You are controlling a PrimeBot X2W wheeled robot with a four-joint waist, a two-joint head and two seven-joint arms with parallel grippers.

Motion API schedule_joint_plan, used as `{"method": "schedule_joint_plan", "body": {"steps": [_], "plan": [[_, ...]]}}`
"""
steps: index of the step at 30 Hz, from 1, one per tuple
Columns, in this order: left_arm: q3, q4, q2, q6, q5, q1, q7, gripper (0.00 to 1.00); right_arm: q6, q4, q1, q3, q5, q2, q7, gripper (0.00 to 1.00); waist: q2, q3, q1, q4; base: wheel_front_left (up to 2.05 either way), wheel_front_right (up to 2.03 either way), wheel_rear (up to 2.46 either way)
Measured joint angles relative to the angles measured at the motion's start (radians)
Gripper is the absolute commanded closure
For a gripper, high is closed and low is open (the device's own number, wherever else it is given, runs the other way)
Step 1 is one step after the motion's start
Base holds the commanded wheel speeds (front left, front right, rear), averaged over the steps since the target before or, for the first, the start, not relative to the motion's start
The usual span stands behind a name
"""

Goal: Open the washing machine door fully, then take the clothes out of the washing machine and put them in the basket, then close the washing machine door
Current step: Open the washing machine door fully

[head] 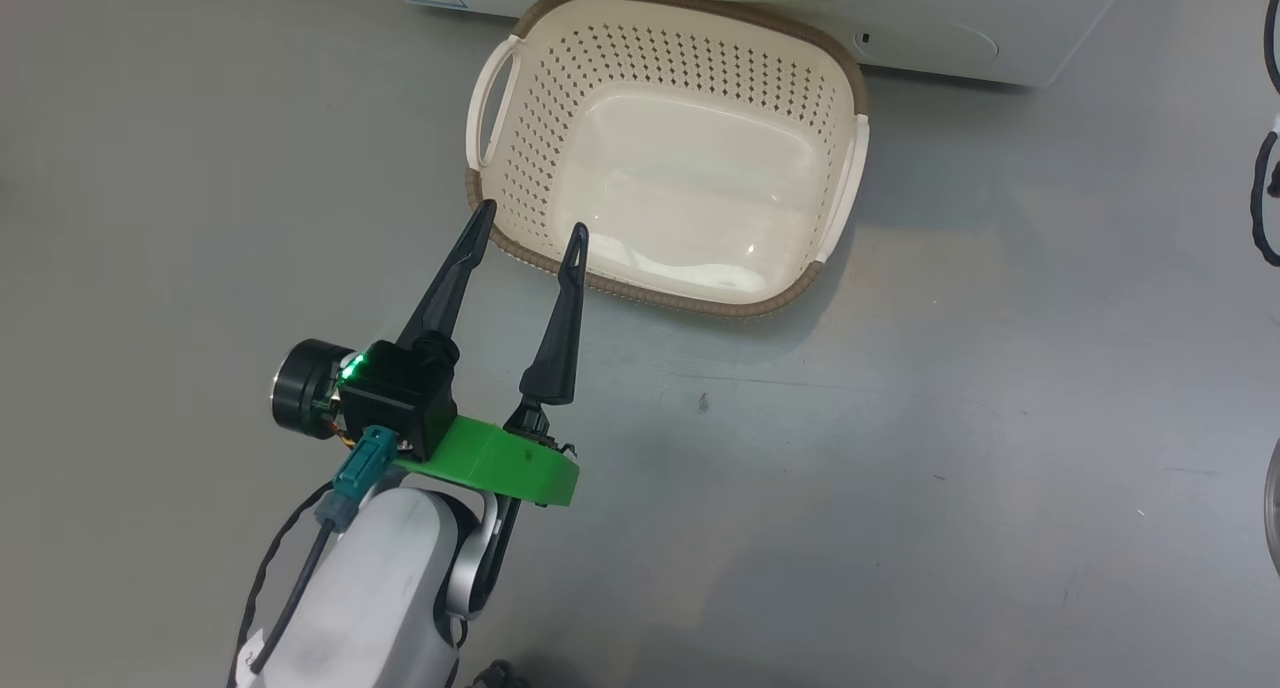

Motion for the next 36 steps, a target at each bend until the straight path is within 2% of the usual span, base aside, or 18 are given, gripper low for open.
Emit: {"method": "schedule_joint_plan", "body": {"steps": [19,36], "plan": [[0.011,0.012,-0.001,0.005,0.001,-0.003,0.0,0.0,0.04,0.083,0.005,-0.006,0.106,-0.002,0.155,1.0,0.0,-0.02,0.0,-0.017,0.0,0.0,0.0],[0.025,0.046,-0.002,0.005,0.009,0.001,0.0,0.0,0.08,0.118,0.118,0.02,0.138,0.017,0.252,1.0,0.0,-0.091,0.0,-0.042,0.0,0.0,0.0]]}}
